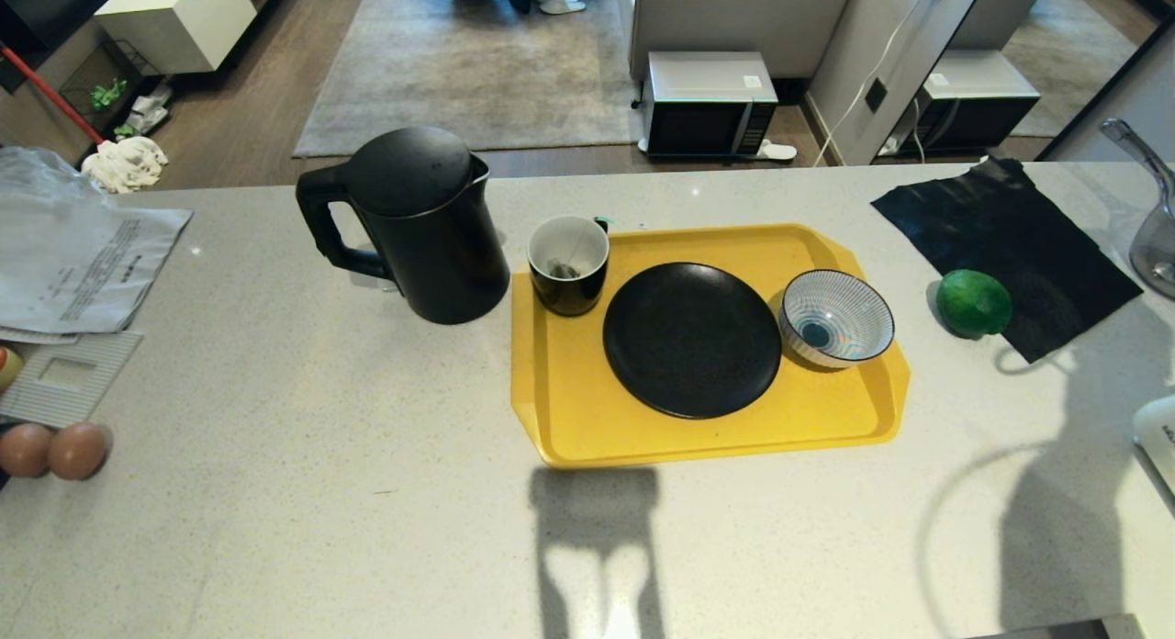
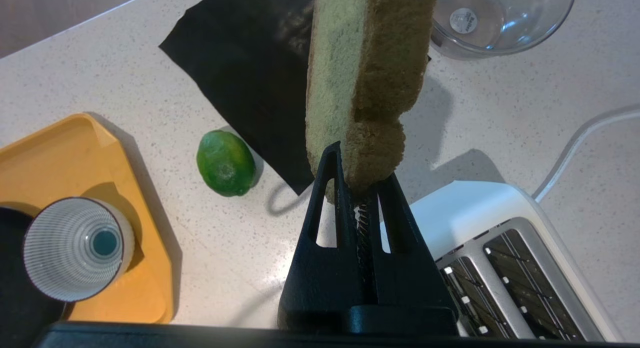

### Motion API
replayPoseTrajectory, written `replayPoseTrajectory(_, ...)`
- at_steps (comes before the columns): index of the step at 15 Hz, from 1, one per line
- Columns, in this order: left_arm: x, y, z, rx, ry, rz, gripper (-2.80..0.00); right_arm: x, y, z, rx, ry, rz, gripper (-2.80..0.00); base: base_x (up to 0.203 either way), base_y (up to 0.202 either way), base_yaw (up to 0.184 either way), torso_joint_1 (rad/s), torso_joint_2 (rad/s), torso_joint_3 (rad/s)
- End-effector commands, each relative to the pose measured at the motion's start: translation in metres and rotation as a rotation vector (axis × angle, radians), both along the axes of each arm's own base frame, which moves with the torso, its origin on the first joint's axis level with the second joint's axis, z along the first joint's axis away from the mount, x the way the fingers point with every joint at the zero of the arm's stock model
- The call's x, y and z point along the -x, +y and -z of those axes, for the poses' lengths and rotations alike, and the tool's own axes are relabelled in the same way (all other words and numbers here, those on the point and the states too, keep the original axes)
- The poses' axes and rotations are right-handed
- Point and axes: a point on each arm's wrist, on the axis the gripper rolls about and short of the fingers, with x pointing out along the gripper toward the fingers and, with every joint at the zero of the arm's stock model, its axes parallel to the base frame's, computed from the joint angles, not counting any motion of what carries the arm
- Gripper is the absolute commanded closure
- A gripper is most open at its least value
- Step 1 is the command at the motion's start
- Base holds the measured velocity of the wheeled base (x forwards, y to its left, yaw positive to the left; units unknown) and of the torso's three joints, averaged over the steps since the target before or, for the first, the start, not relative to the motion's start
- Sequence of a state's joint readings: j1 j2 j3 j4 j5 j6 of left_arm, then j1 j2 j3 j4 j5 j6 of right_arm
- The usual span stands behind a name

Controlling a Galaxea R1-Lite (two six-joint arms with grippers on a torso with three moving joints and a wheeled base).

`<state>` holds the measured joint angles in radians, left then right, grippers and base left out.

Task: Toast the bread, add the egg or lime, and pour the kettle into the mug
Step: Put the bread slices in the toaster

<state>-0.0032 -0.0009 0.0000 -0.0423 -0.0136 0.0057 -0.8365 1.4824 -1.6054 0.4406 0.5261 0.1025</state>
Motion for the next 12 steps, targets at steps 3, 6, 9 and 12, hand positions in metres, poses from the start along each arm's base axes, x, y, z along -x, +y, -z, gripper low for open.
replayPoseTrajectory(3,-0.001,0.000,0.005,0.000,0.014,0.000,0.00,0.014,-0.016,0.008,0.074,0.028,-0.038,0.00,0.000,0.000,0.000,0.000,0.00,0.000)
replayPoseTrajectory(6,-0.001,0.000,0.005,0.000,0.014,0.000,0.00,0.035,-0.034,0.017,0.153,0.050,-0.062,0.00,0.000,0.000,0.000,0.000,0.00,0.000)
replayPoseTrajectory(9,-0.001,0.000,0.005,0.000,0.014,0.000,0.00,0.069,-0.061,0.037,0.283,0.073,-0.120,0.00,0.000,0.000,0.000,0.000,0.00,0.000)
replayPoseTrajectory(12,-0.001,0.000,0.005,0.000,0.014,0.000,0.00,0.087,-0.091,0.053,0.352,0.107,-0.110,0.00,0.000,0.000,0.000,0.000,0.00,0.000)
